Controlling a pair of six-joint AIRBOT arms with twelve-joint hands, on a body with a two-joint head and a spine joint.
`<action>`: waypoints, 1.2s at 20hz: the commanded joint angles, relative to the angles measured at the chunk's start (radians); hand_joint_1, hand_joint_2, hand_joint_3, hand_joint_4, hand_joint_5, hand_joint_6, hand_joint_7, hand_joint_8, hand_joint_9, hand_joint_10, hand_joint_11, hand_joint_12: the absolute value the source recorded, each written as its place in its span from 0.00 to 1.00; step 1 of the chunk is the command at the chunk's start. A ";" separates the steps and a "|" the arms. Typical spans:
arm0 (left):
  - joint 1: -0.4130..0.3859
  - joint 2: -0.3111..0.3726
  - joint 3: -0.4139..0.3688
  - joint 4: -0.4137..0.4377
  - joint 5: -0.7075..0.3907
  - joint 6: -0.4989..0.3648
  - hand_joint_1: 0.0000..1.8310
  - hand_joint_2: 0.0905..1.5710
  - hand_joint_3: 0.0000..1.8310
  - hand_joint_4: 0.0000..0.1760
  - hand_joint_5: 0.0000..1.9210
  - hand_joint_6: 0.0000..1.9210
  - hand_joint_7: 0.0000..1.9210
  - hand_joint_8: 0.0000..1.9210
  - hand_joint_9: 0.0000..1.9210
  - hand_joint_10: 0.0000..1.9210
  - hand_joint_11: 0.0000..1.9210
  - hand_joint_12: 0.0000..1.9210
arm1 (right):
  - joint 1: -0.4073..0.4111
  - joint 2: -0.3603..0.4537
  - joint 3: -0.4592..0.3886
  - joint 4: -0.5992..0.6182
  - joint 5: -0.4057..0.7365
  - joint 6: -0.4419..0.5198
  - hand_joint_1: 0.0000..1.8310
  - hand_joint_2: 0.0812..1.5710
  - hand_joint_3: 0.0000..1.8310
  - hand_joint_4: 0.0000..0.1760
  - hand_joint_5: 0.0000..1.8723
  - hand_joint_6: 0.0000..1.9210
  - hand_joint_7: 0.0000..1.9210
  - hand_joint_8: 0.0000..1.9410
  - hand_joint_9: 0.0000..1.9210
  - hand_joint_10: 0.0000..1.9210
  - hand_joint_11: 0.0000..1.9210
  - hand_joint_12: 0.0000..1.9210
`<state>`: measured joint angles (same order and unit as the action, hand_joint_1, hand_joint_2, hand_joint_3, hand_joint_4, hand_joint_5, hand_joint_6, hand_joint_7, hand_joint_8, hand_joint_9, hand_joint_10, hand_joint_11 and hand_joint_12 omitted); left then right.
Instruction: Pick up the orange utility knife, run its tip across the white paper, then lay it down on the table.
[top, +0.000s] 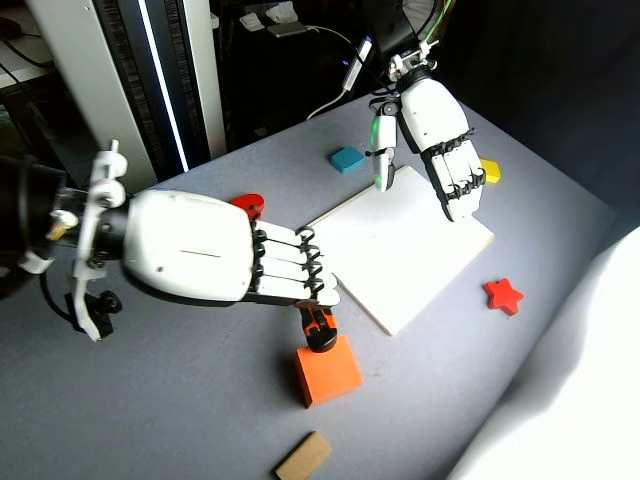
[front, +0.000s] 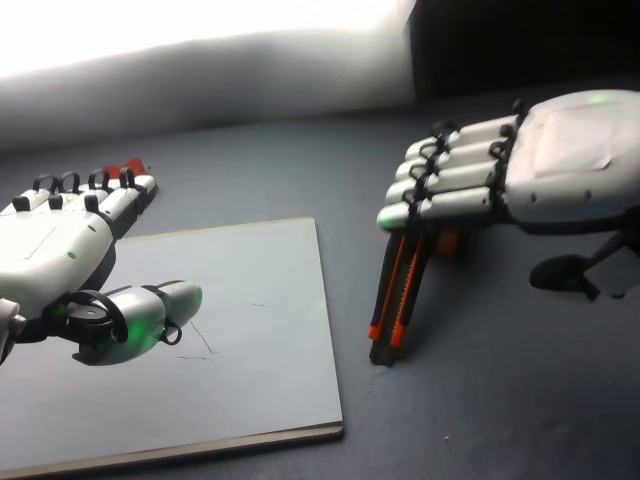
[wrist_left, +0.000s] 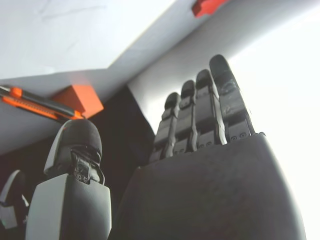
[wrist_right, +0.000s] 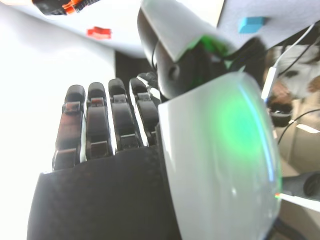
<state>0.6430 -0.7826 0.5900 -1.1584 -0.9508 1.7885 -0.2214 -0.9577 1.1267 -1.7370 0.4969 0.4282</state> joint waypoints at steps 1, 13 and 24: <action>-0.009 0.003 0.000 0.054 -0.074 0.004 0.12 0.82 0.00 0.00 0.01 0.00 0.05 0.00 0.05 0.00 0.00 0.28 | 0.021 -0.004 0.008 0.004 0.020 0.031 0.64 0.53 0.28 0.00 0.00 0.00 0.00 0.00 0.00 0.00 0.00 0.00; -0.001 0.007 -0.024 0.070 -0.074 0.007 0.14 0.81 0.00 0.00 0.01 0.00 0.05 0.00 0.05 0.00 0.00 0.31 | 0.064 -0.190 0.138 -0.326 -0.036 0.260 0.66 0.50 0.34 0.00 0.00 0.00 0.00 0.00 0.00 0.00 0.00 0.00; -0.003 0.006 -0.017 0.070 -0.075 0.016 0.11 0.82 0.00 0.00 0.00 0.00 0.05 0.00 0.06 0.00 0.00 0.27 | 0.023 -0.332 0.252 -0.487 -0.059 0.372 0.63 0.50 0.34 0.00 0.00 0.00 0.00 0.00 0.00 0.00 0.00 0.00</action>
<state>0.6453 -0.7826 0.5713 -1.1446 -0.9508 1.8034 -0.2089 -1.3033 1.3884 -2.2528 0.4820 0.8009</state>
